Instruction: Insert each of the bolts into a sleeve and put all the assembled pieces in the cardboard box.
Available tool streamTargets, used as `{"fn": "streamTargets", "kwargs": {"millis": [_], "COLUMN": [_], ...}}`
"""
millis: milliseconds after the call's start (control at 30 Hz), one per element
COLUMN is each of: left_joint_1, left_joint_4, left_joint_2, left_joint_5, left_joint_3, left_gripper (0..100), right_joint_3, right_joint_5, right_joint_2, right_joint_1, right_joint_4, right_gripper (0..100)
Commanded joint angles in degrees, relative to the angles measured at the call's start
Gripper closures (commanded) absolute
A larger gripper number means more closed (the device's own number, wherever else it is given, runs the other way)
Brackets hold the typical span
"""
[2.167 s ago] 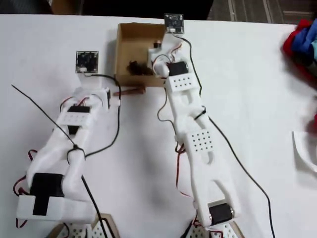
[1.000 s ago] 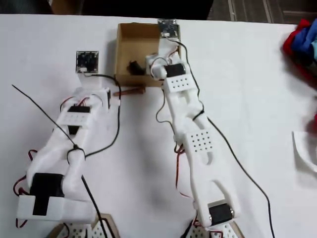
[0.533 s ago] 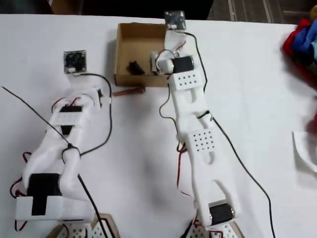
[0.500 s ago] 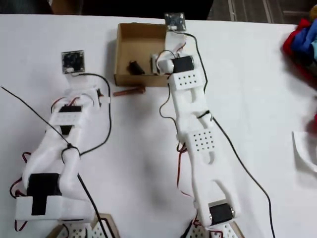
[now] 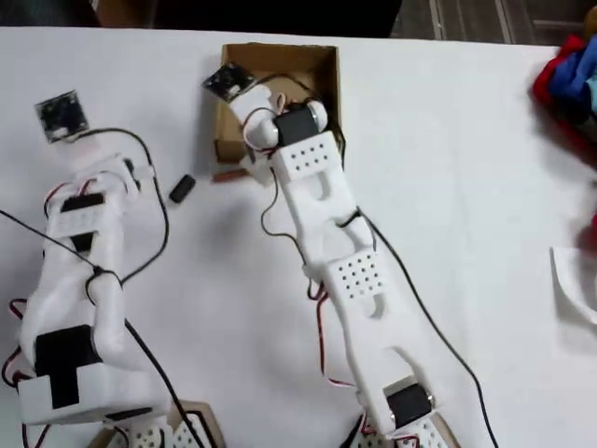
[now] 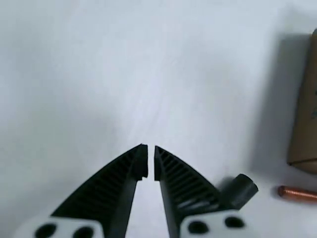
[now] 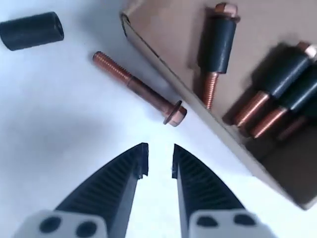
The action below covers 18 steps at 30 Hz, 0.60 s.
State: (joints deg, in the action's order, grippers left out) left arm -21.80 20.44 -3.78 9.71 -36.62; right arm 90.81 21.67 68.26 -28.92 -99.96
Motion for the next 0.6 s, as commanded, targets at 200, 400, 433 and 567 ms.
{"fn": "streamTargets", "kwargs": {"millis": [200, 400, 433, 567], "left_joint_1": [13.19, 19.16, 20.22, 24.09], "left_joint_4": [5.27, 6.24, 6.15, 6.24], "left_joint_2": [-0.79, -0.7, -0.44, 1.58], "left_joint_5": [-29.36, -30.86, -31.12, -39.47], "left_joint_3": [3.65, 3.3, 3.74, 6.81], "left_gripper": [94, 94, 94, 83], "right_joint_3": [-0.62, -7.91, -12.66, -38.15], "right_joint_5": [-12.92, -13.01, -13.01, -13.27], "right_joint_2": [-4.53, -18.77, -21.93, -34.59], "right_joint_1": [8.31, 17.71, 18.59, 22.02], "right_joint_4": [-1.54, -1.71, -1.71, -1.45], "right_gripper": [92.8, 92.8, 92.8, 92.8]}}
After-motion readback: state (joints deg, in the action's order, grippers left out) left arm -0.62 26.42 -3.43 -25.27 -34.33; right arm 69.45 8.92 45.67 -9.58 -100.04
